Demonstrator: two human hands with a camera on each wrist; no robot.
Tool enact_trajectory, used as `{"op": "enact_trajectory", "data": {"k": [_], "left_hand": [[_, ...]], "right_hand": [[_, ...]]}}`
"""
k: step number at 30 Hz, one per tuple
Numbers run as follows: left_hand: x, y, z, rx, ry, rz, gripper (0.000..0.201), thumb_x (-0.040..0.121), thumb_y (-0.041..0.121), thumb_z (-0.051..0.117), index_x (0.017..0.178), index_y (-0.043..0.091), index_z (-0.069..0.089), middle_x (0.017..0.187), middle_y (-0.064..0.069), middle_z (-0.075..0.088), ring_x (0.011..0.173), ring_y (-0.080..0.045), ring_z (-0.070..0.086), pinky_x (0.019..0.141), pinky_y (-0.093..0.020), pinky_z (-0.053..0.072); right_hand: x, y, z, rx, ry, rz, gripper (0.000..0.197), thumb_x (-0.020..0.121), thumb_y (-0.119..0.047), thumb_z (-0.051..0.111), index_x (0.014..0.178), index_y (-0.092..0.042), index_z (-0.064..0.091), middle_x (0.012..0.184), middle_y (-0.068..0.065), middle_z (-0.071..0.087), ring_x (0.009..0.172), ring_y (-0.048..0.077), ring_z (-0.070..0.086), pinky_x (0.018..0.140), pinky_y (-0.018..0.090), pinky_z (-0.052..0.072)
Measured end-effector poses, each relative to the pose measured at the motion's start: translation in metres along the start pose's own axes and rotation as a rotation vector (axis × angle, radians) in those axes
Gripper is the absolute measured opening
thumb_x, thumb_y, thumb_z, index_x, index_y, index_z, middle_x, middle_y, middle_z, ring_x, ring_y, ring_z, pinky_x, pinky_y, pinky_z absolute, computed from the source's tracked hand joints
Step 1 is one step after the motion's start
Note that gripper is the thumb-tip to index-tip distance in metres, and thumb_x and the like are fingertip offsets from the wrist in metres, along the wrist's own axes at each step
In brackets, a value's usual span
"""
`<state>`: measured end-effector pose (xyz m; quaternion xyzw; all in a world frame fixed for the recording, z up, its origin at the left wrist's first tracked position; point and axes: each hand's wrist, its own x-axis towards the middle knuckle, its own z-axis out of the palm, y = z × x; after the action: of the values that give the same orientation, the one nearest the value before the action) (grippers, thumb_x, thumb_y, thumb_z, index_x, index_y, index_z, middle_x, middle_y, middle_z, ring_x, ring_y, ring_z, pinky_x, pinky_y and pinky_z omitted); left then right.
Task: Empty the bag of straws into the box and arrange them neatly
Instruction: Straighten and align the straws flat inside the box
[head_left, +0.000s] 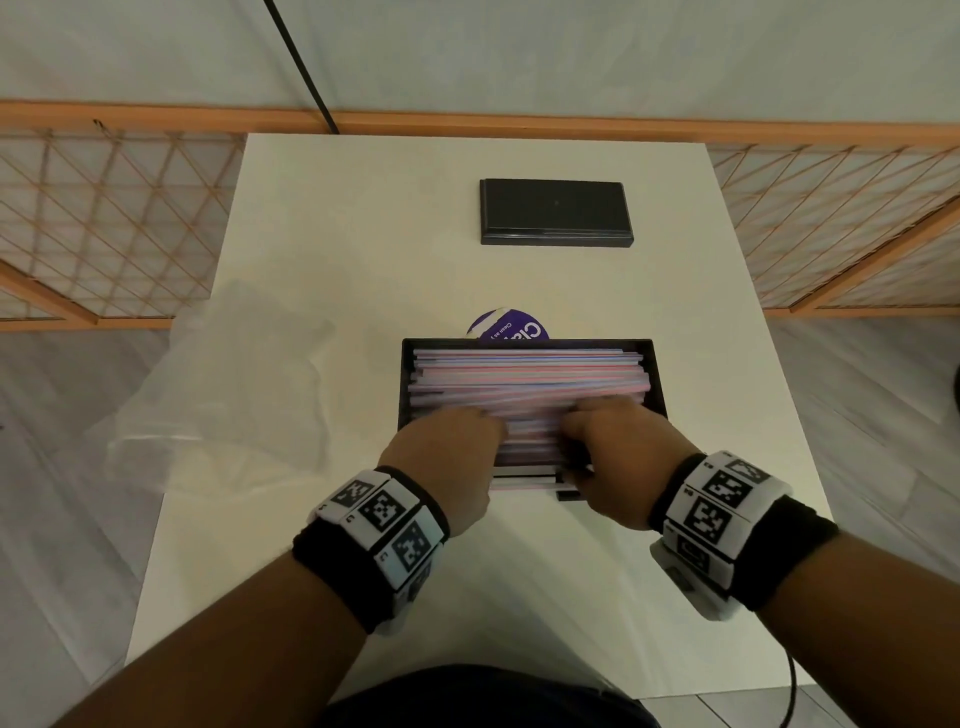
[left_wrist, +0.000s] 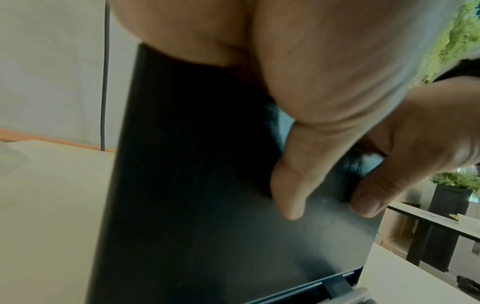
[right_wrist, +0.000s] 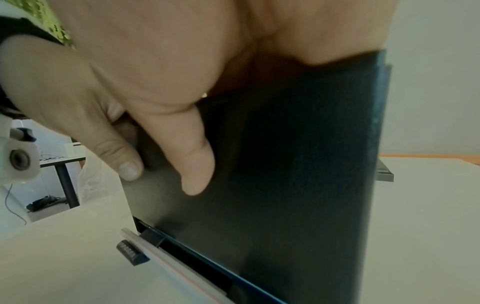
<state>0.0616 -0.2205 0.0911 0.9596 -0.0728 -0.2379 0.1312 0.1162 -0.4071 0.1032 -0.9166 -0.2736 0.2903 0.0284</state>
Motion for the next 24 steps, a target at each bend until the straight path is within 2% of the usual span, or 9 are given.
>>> {"op": "enact_trajectory", "data": {"k": [5, 9, 12, 14, 16, 18, 19, 21, 24], "left_hand": [[0.002, 0.003, 0.003, 0.13, -0.104, -0.012, 0.021, 0.103, 0.027, 0.052, 0.116, 0.017, 0.064, 0.114, -0.003, 0.067, 0.109, -0.027, 0.065, 0.092, -0.04, 0.055], [0.003, 0.003, 0.004, 0.144, -0.095, -0.006, 0.02, 0.103, 0.028, 0.051, 0.113, 0.017, 0.064, 0.111, -0.004, 0.067, 0.108, -0.028, 0.065, 0.091, -0.041, 0.055], [0.001, 0.001, 0.005, 0.104, -0.051, 0.014, 0.023, 0.101, 0.033, 0.055, 0.115, 0.018, 0.064, 0.113, -0.002, 0.066, 0.109, -0.027, 0.065, 0.092, -0.04, 0.056], [-0.004, -0.002, 0.003, -0.074, 0.126, 0.078, 0.024, 0.092, 0.043, 0.06, 0.103, 0.022, 0.064, 0.104, 0.002, 0.065, 0.101, -0.024, 0.064, 0.088, -0.037, 0.055], [-0.011, -0.008, 0.0, -0.304, 0.495, 0.17, 0.029, 0.084, 0.048, 0.06, 0.09, 0.019, 0.06, 0.091, 0.004, 0.059, 0.088, -0.02, 0.056, 0.079, -0.031, 0.048], [-0.014, -0.015, -0.003, -0.479, 0.828, 0.146, 0.037, 0.088, 0.045, 0.052, 0.102, 0.013, 0.064, 0.102, 0.004, 0.059, 0.097, -0.017, 0.053, 0.087, -0.024, 0.041], [-0.013, -0.018, -0.004, -0.576, 0.88, 0.061, 0.048, 0.092, 0.047, 0.044, 0.118, 0.011, 0.064, 0.116, 0.003, 0.059, 0.111, -0.016, 0.052, 0.097, -0.019, 0.038], [-0.004, -0.026, -0.003, -0.873, 0.769, -0.143, 0.075, 0.093, 0.061, 0.027, 0.146, 0.015, 0.053, 0.147, 0.003, 0.052, 0.139, -0.011, 0.042, 0.119, -0.02, 0.026], [0.01, -0.034, 0.006, -1.304, 0.601, -0.273, 0.095, 0.083, 0.082, 0.02, 0.155, 0.026, 0.045, 0.163, 0.009, 0.039, 0.152, -0.007, 0.033, 0.13, -0.033, 0.019]], "right_hand": [[0.001, -0.002, 0.007, -0.057, -0.081, 0.058, 0.023, 0.087, -0.027, 0.048, 0.096, -0.021, 0.068, 0.092, -0.001, 0.068, 0.089, 0.027, 0.065, 0.077, 0.035, 0.055], [0.002, -0.004, 0.008, -0.084, -0.091, 0.065, 0.023, 0.088, -0.025, 0.047, 0.094, -0.02, 0.068, 0.082, -0.004, 0.06, 0.087, 0.026, 0.064, 0.073, 0.032, 0.051], [-0.004, -0.006, 0.005, -0.107, -0.052, 0.035, 0.023, 0.088, -0.033, 0.05, 0.098, -0.022, 0.067, 0.091, -0.004, 0.066, 0.091, 0.025, 0.065, 0.078, 0.034, 0.054], [-0.011, -0.007, 0.003, -0.112, 0.113, -0.025, 0.028, 0.083, -0.048, 0.055, 0.095, -0.024, 0.065, 0.093, -0.006, 0.067, 0.091, 0.024, 0.064, 0.078, 0.034, 0.053], [-0.017, -0.01, 0.001, -0.03, 0.36, -0.115, 0.044, 0.074, -0.063, 0.056, 0.094, -0.024, 0.063, 0.093, -0.005, 0.063, 0.089, 0.024, 0.059, 0.079, 0.038, 0.052], [-0.015, -0.012, 0.0, 0.01, 0.41, -0.096, 0.076, 0.071, -0.077, 0.047, 0.122, -0.022, 0.058, 0.123, 0.0, 0.058, 0.116, 0.027, 0.052, 0.099, 0.047, 0.046], [-0.012, -0.013, 0.0, -0.017, 0.331, -0.053, 0.095, 0.07, -0.084, 0.041, 0.141, -0.02, 0.045, 0.145, 0.003, 0.046, 0.136, 0.03, 0.039, 0.111, 0.051, 0.035], [-0.003, -0.017, 0.004, -0.081, 0.172, 0.016, 0.116, 0.069, -0.091, 0.032, 0.156, -0.017, 0.011, 0.166, 0.004, 0.008, 0.152, 0.03, 0.003, 0.122, 0.054, 0.01], [0.01, -0.027, 0.01, -0.07, 0.043, 0.002, 0.121, 0.07, -0.094, 0.028, 0.157, -0.018, -0.009, 0.165, 0.003, -0.015, 0.151, 0.028, -0.014, 0.121, 0.054, -0.002]]}}
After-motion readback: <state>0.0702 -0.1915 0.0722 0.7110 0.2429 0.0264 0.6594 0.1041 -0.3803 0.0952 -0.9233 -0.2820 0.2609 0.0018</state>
